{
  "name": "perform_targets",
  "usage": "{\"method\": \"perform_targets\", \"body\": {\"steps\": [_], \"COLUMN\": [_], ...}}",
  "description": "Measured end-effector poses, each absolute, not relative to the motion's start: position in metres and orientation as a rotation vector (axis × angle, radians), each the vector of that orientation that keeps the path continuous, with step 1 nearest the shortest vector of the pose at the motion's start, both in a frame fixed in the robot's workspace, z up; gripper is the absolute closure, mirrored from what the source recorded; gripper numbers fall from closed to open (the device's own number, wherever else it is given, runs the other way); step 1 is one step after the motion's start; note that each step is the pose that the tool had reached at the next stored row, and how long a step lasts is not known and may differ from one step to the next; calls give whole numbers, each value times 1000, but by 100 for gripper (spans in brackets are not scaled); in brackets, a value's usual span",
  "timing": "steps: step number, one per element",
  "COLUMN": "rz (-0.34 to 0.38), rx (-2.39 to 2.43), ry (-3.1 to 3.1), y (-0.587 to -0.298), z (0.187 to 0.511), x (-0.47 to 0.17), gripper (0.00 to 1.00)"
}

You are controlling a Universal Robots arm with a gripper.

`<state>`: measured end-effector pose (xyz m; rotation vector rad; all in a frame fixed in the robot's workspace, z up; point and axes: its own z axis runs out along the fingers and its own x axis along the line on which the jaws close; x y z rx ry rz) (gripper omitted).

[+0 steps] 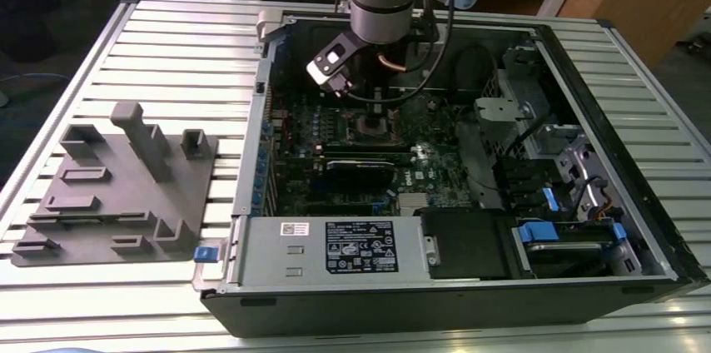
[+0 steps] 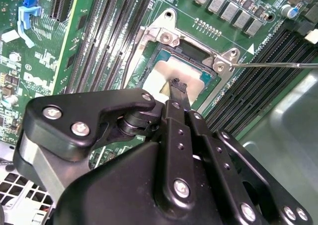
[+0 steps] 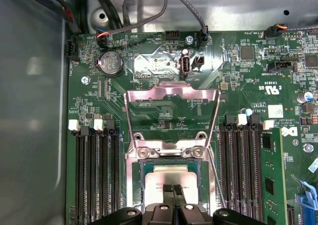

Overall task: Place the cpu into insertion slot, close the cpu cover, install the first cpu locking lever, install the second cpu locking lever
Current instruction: 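Place the cpu into insertion slot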

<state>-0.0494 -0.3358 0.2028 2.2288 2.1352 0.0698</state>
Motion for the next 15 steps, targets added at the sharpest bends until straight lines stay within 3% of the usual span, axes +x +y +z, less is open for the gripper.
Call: {"method": "perform_targets", "body": {"steps": [15], "rz": [69], "rx": [2229], "ry": [2135], "y": [-336], "z": [199], "x": [-51], "gripper": [89]}}
